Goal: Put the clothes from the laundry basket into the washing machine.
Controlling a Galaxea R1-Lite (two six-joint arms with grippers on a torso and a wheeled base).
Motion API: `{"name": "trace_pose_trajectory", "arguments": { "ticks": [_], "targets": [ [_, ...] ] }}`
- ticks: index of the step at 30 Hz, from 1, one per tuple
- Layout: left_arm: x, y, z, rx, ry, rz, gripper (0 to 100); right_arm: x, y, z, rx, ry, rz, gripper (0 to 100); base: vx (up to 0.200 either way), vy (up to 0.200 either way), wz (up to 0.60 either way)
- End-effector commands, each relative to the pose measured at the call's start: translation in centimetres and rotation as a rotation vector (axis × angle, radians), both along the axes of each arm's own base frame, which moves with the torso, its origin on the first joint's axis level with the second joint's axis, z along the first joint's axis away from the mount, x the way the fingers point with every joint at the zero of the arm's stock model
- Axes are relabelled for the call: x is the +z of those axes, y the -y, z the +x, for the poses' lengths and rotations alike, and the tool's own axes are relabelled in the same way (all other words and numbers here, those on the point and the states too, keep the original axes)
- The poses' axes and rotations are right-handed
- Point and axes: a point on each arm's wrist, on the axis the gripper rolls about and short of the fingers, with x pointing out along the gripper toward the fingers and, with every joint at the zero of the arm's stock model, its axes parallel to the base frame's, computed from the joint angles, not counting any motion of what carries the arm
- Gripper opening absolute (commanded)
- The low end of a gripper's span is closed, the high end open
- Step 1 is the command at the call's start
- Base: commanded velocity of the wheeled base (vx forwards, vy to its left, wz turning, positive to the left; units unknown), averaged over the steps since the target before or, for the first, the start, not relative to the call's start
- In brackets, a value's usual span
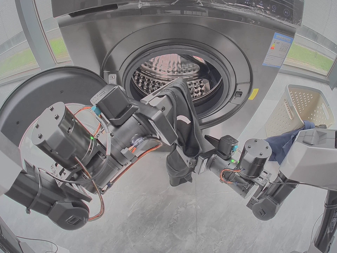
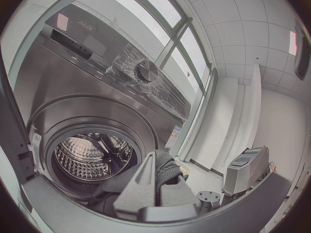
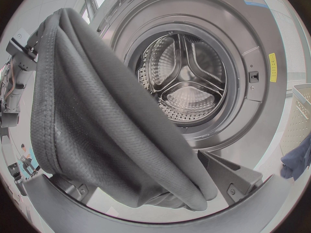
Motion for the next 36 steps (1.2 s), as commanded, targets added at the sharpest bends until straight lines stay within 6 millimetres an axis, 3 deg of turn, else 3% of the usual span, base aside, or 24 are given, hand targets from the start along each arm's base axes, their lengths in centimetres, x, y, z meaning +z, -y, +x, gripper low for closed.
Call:
{"name": "trace_pose_trajectory", "arguments": {
  "ticks": [1,11,20,35,36],
  "targets": [
    [0.0,0.0,-0.1,-0.001,-0.001,-0.001,0,-0.2,0.4,0.6,-0.02,0.0,-0.003,100,0.0,0.0,0.0],
    [-0.3,0.3,0.0,-0.005,-0.007,0.007,0,-0.9,1.3,0.8,-0.046,-0.031,-0.026,100,0.0,0.0,0.0],
    [-0.5,0.9,-0.4,-0.03,-0.01,0.01,0,-3.8,-0.5,2.4,-0.023,-0.053,-0.04,100,0.0,0.0,0.0],
    [-0.2,0.7,-0.6,-0.031,-0.003,0.004,0,-5.6,-1.9,5.7,-0.023,-0.01,-0.01,100,0.0,0.0,0.0],
    [-0.2,0.7,-0.6,-0.031,-0.003,0.004,0,-5.6,-1.9,5.7,-0.023,-0.01,-0.01,0,0.0,0.0,0.0]
  ]
}}
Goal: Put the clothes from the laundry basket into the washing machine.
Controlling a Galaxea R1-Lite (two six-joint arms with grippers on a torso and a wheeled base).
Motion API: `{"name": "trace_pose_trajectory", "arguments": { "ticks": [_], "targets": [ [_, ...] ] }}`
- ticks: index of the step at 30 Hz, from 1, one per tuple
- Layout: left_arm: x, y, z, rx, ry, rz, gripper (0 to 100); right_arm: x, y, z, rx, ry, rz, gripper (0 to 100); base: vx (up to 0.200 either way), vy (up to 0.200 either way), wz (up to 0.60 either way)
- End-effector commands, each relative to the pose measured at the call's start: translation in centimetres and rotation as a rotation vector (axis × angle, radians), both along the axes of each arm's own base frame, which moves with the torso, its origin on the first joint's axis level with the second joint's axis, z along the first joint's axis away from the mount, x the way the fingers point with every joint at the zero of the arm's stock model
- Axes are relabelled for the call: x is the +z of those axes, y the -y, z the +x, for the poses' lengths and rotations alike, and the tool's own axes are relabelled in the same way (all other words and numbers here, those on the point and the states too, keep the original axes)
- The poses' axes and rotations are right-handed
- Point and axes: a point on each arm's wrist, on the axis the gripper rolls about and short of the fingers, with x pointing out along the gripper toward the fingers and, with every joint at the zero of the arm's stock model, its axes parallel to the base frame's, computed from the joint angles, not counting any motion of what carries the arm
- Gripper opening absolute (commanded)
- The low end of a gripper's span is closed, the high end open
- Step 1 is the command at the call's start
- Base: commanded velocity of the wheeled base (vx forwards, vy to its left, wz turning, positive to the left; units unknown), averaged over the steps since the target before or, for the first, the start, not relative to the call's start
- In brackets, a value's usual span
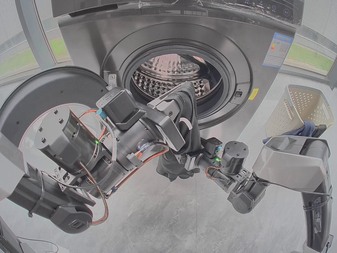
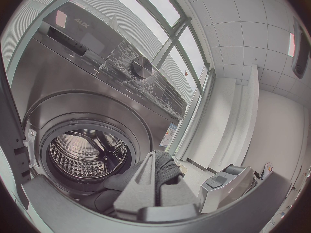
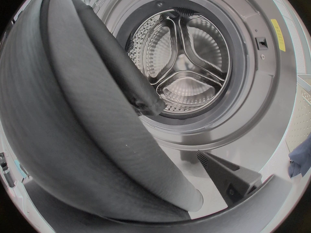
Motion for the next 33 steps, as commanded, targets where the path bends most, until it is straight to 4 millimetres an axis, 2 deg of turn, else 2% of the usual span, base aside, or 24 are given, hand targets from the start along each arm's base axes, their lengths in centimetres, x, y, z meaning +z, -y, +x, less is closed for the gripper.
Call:
{"name": "trace_pose_trajectory", "arguments": {
  "ticks": [1,8,19,23,24,25,33],
  "targets": [
    [0.0,-0.1,0.0,0.002,0.0,-0.002,0,-1.4,0.0,0.5,-0.006,-0.018,-0.012,0,0.0,0.0,0.0],
    [-0.4,-0.6,0.5,0.034,-0.017,0.007,0,-0.7,0.6,0.5,-0.02,-0.009,-0.006,0,0.0,0.0,0.0],
    [-2.5,-4.3,3.0,0.187,-0.08,0.065,0,3.6,4.2,-0.3,-0.083,0.035,0.025,0,0.0,0.0,0.0],
    [-5.8,-4.8,3.2,0.207,-0.176,0.155,0,5.5,5.1,-1.2,-0.092,0.061,0.041,0,0.0,0.0,0.0],
    [-5.8,-4.8,3.2,0.207,-0.176,0.155,0,5.5,5.1,-1.2,-0.092,0.061,0.041,0,0.0,0.0,0.0],
    [-7.1,-4.8,3.4,0.209,-0.21,0.191,0,6.0,5.3,-1.6,-0.091,0.066,0.044,0,0.0,0.0,0.0],
    [-10.7,-4.0,4.1,0.202,-0.297,0.273,0,7.9,5.1,-2.3,-0.08,0.112,0.073,0,0.0,0.0,0.0]
  ]
}}
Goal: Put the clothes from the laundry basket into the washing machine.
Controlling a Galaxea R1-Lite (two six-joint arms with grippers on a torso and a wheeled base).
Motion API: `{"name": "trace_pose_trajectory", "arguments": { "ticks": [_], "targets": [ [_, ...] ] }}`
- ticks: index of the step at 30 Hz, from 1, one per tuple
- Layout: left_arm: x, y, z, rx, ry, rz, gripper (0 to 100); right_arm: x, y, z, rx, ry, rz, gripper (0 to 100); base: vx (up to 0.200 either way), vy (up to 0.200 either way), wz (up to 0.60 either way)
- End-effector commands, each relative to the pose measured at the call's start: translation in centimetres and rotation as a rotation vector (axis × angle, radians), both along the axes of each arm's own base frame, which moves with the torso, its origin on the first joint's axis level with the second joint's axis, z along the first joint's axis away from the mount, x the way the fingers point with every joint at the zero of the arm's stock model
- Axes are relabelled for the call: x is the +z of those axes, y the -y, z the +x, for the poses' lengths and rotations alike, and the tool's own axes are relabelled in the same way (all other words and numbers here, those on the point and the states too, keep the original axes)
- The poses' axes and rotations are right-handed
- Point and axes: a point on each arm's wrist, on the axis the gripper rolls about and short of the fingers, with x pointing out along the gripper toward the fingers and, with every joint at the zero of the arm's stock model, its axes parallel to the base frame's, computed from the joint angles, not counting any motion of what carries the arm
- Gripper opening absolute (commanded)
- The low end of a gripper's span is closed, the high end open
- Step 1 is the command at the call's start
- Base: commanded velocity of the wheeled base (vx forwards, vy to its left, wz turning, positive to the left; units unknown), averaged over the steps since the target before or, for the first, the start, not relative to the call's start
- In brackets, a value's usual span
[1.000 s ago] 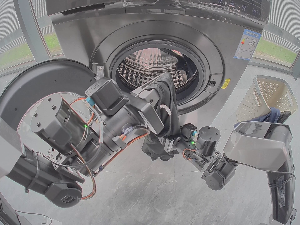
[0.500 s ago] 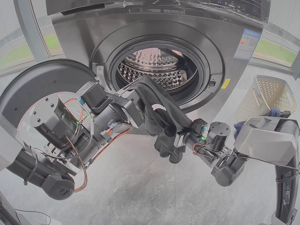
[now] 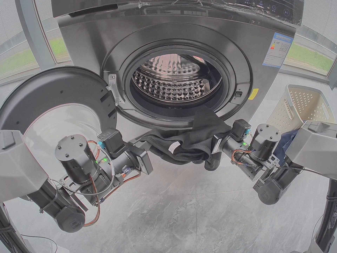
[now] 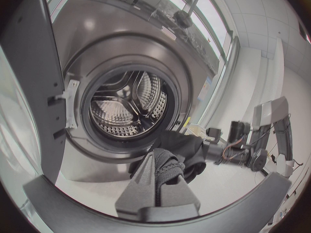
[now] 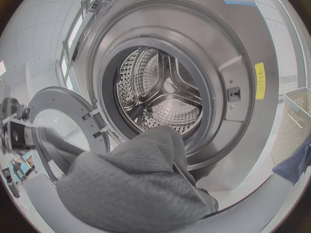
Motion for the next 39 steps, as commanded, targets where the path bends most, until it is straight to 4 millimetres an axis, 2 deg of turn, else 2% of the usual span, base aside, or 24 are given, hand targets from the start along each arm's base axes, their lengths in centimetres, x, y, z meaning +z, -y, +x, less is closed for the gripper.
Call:
{"name": "trace_pose_trajectory", "arguments": {
  "ticks": [1,3,8,14,21,22,26,34,39],
  "targets": [
    [-2.5,0.5,0.7,0.0,-0.068,0.048,0,1.9,0.0,-0.5,0.006,0.048,0.028,0,0.0,0.0,0.0],
    [-3.5,0.6,1.0,0.003,-0.093,0.066,0,2.2,-0.2,-0.7,0.009,0.055,0.034,0,0.0,0.0,0.0],
    [-4.5,1.0,1.3,-0.002,-0.116,0.083,0,2.9,-0.3,-1.1,0.014,0.07,0.048,0,0.0,0.0,0.0],
    [-4.4,1.2,1.4,-0.005,-0.111,0.075,0,3.4,-0.7,-1.7,0.028,0.078,0.056,0,0.0,0.0,0.0],
    [-5.2,1.4,1.6,-0.01,-0.13,0.086,0,3.5,-0.8,-1.6,0.029,0.081,0.06,0,0.0,0.0,0.0],
    [-5.2,1.4,1.6,-0.01,-0.13,0.086,100,3.5,-0.8,-1.6,0.029,0.081,0.06,0,0.0,0.0,0.0],
    [-5.8,1.1,1.2,-0.011,-0.162,0.097,100,3.6,-0.7,-1.6,0.026,0.083,0.063,0,0.0,0.0,0.0],
    [-8.7,-0.1,-1.0,-0.027,-0.281,0.203,100,3.7,-0.3,-1.3,0.015,0.088,0.061,0,0.0,0.0,0.0],
    [-9.1,0.4,-2.2,-0.068,-0.302,0.227,100,3.8,-0.4,-1.2,0.015,0.094,0.065,0,0.0,0.0,0.0]
  ]
}}
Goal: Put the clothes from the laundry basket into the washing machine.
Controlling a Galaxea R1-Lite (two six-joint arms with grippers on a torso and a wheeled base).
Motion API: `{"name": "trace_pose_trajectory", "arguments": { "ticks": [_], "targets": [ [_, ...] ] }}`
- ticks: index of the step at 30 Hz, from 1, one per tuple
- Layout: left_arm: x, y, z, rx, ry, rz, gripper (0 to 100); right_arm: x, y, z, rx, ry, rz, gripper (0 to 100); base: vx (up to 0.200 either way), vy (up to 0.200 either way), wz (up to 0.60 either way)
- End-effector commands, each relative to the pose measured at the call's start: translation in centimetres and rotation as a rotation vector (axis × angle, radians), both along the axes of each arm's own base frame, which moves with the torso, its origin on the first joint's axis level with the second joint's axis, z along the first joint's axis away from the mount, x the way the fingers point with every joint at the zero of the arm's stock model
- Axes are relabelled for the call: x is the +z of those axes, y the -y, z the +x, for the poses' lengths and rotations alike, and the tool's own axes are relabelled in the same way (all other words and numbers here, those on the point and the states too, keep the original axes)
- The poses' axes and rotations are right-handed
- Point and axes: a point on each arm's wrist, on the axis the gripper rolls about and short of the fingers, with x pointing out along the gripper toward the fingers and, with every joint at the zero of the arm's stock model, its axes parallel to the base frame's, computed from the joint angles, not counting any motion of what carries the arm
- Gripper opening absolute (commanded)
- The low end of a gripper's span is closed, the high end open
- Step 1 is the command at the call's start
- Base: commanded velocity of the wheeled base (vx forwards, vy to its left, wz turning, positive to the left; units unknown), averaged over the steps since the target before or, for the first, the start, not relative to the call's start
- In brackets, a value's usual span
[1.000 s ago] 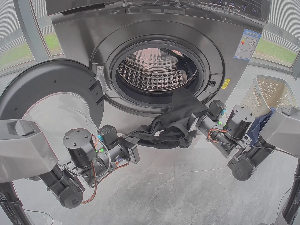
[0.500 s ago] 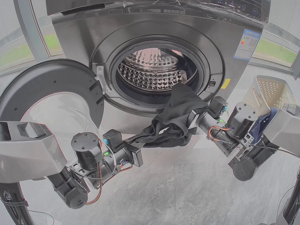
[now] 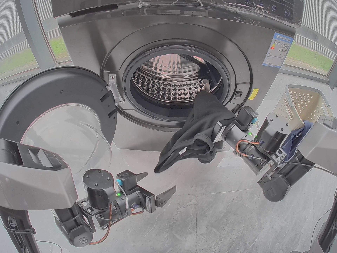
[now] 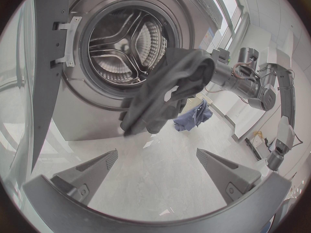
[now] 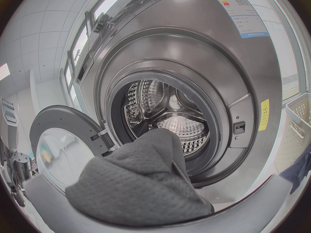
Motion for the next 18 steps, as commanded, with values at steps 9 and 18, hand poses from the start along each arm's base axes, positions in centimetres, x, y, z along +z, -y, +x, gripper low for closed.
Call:
{"name": "trace_pose_trajectory", "arguments": {
  "ticks": [9,18],
  "targets": [
    [1.5,2.0,0.9,-0.053,0.102,-0.033,100,-0.3,-0.5,-0.1,0.013,-0.006,-0.002,0,0.0,0.0,0.0],
    [5.1,3.4,4.5,-0.018,0.284,-0.134,100,-0.8,-1.0,-0.4,0.028,-0.021,-0.01,0,0.0,0.0,0.0]
  ]
}}
